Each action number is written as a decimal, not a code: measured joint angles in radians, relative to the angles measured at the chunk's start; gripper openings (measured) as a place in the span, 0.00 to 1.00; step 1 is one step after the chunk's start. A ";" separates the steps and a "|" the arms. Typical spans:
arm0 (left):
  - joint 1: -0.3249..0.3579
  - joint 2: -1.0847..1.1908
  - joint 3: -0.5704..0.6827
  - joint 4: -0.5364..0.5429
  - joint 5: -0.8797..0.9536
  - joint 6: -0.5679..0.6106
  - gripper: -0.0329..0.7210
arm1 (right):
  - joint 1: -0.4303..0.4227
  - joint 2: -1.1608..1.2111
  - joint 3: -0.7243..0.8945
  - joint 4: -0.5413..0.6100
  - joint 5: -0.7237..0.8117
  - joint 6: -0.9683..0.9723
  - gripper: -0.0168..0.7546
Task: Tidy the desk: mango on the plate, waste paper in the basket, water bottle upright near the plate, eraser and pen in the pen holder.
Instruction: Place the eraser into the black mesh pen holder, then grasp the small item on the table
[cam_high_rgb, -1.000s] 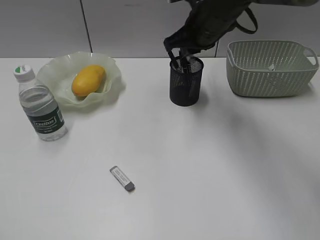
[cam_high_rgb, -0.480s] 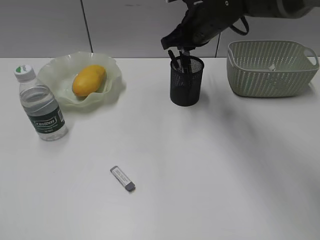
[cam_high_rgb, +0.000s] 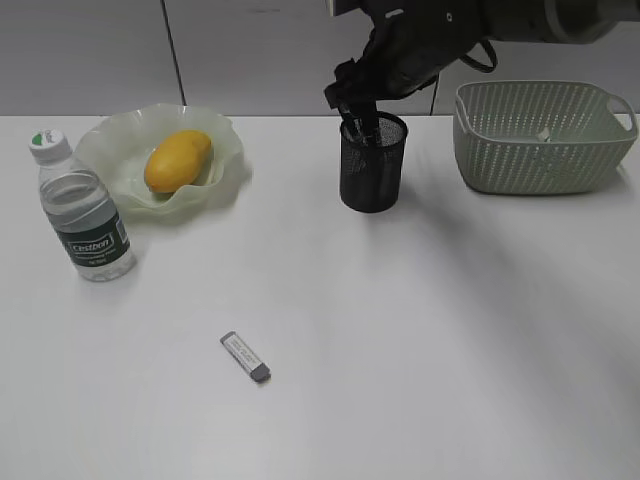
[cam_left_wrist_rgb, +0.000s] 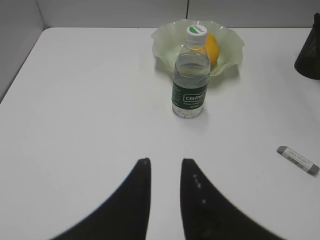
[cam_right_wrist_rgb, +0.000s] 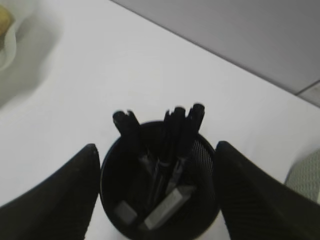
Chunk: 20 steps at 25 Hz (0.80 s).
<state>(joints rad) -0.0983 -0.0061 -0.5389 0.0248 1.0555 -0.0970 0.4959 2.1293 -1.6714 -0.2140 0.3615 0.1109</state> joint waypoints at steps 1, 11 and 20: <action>0.000 0.000 0.000 0.000 0.000 0.000 0.26 | 0.000 -0.003 0.000 -0.002 0.028 0.000 0.74; 0.000 0.000 0.000 0.000 0.000 0.000 0.26 | 0.012 -0.502 0.369 0.100 0.503 0.000 0.68; 0.000 0.000 0.000 -0.015 0.000 0.000 0.26 | 0.013 -1.362 0.919 0.190 0.788 0.000 0.67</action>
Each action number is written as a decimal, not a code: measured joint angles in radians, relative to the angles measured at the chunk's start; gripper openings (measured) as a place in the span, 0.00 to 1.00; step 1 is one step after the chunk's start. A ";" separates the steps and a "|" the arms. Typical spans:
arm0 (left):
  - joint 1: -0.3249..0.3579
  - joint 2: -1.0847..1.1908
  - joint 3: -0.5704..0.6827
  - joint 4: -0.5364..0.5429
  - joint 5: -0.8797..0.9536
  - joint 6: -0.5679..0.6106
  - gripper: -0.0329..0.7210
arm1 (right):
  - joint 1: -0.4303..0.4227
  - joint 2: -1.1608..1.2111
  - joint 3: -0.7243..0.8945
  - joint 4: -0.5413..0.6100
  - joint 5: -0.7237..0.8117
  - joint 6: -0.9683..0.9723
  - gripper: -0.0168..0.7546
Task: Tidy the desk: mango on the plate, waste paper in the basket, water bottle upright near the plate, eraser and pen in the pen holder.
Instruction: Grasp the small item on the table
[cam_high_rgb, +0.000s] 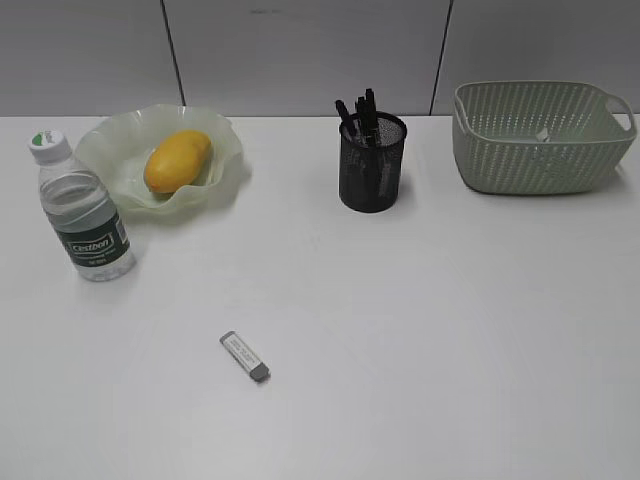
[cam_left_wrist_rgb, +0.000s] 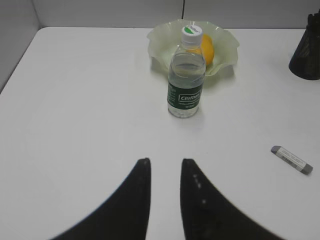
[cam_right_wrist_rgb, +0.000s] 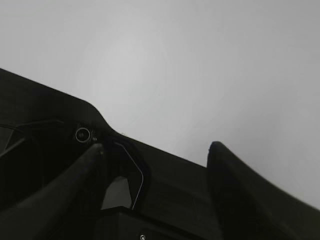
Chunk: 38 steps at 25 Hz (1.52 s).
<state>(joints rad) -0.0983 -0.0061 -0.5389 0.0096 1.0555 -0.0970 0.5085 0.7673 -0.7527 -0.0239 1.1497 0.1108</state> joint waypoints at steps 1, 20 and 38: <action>0.000 0.004 0.000 0.000 0.000 0.000 0.26 | 0.000 -0.103 0.049 0.006 0.006 0.000 0.67; -0.109 0.907 -0.068 -0.537 -0.136 1.036 0.53 | 0.000 -0.772 0.243 0.015 -0.105 0.007 0.57; -0.495 1.797 -0.445 -0.271 -0.471 1.603 0.49 | 0.000 -0.774 0.243 0.015 -0.106 0.006 0.56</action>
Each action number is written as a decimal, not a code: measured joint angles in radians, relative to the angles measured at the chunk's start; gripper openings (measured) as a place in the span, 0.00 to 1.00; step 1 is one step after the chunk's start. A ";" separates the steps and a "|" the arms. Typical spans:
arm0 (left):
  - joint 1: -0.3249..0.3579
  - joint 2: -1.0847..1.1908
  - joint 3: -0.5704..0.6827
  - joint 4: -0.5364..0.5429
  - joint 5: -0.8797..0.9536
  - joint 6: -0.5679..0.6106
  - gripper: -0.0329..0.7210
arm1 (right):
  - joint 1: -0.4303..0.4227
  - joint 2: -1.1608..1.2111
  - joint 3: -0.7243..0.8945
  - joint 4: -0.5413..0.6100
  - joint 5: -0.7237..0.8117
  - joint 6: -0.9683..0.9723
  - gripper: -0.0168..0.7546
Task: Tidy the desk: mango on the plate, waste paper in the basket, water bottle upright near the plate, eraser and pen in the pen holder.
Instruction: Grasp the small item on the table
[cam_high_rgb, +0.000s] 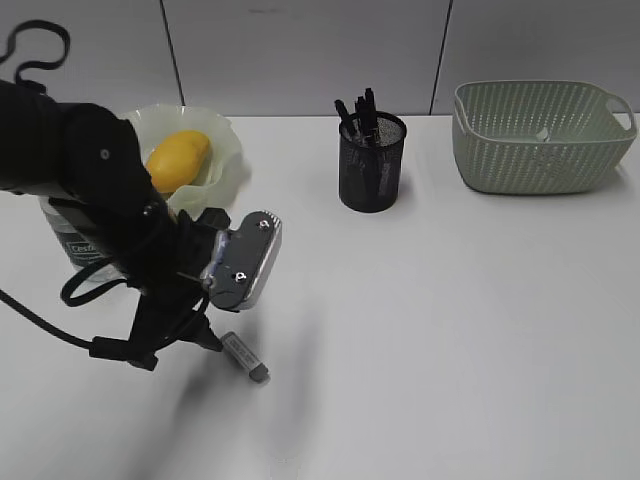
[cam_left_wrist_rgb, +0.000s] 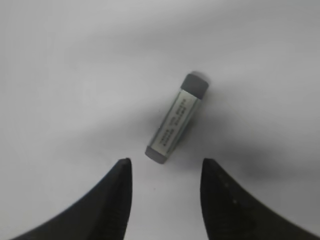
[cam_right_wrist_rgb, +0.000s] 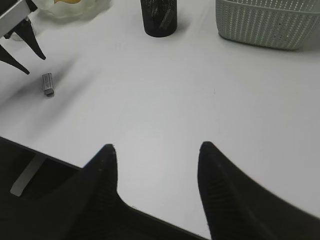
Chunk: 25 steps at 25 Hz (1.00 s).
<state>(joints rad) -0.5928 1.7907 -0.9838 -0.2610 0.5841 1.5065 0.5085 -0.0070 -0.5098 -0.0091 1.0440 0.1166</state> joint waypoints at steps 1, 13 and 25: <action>0.000 0.027 -0.015 0.006 0.000 0.000 0.49 | 0.000 0.000 0.000 0.000 0.000 0.000 0.56; -0.001 0.156 -0.054 0.006 -0.010 0.060 0.48 | 0.000 0.000 0.000 0.000 0.000 0.000 0.56; -0.014 0.139 -0.076 -0.376 -0.007 0.054 0.22 | 0.000 0.000 0.000 0.000 0.000 0.000 0.56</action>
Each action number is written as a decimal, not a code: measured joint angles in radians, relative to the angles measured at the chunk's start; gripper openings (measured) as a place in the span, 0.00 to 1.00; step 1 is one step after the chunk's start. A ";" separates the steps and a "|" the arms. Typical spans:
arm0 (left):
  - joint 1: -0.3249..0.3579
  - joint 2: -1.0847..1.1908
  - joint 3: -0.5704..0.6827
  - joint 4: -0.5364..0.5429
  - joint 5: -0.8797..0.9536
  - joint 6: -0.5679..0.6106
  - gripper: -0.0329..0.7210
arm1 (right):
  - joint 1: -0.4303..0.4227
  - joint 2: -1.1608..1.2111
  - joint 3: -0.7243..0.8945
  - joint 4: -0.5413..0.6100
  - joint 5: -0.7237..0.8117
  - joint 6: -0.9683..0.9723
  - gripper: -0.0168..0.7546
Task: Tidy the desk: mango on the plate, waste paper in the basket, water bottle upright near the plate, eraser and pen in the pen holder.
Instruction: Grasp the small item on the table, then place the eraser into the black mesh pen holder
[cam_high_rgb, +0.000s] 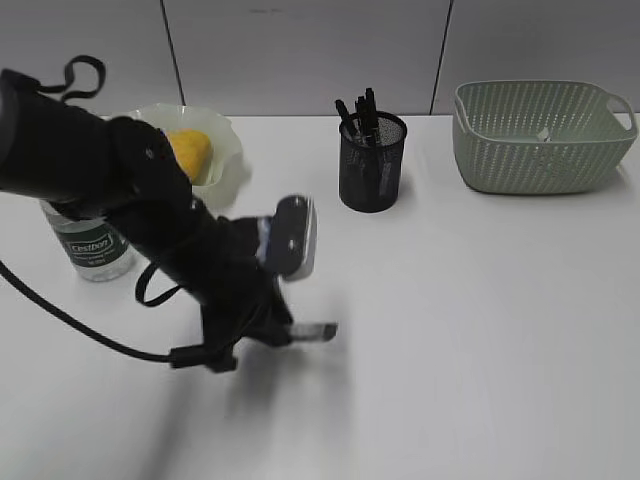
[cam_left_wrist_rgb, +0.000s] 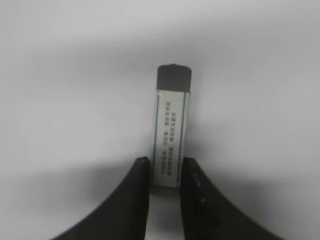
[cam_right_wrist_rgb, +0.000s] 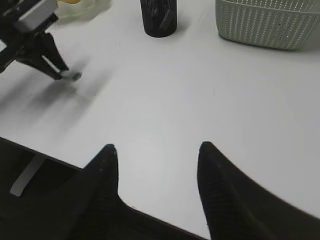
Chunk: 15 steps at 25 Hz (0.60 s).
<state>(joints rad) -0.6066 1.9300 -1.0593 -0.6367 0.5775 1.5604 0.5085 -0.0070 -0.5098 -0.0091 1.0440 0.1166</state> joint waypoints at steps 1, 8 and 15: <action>0.001 -0.025 -0.002 -0.093 -0.035 -0.002 0.22 | 0.000 0.000 0.000 0.000 0.000 0.000 0.56; 0.003 -0.077 -0.162 -0.690 -0.366 0.020 0.22 | 0.000 0.000 0.000 0.000 0.000 0.000 0.56; -0.005 0.148 -0.507 -0.861 -0.429 0.024 0.22 | 0.000 0.000 0.000 0.000 0.000 0.000 0.56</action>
<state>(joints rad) -0.6113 2.0780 -1.5663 -1.4981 0.1487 1.5840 0.5085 -0.0070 -0.5098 -0.0091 1.0440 0.1166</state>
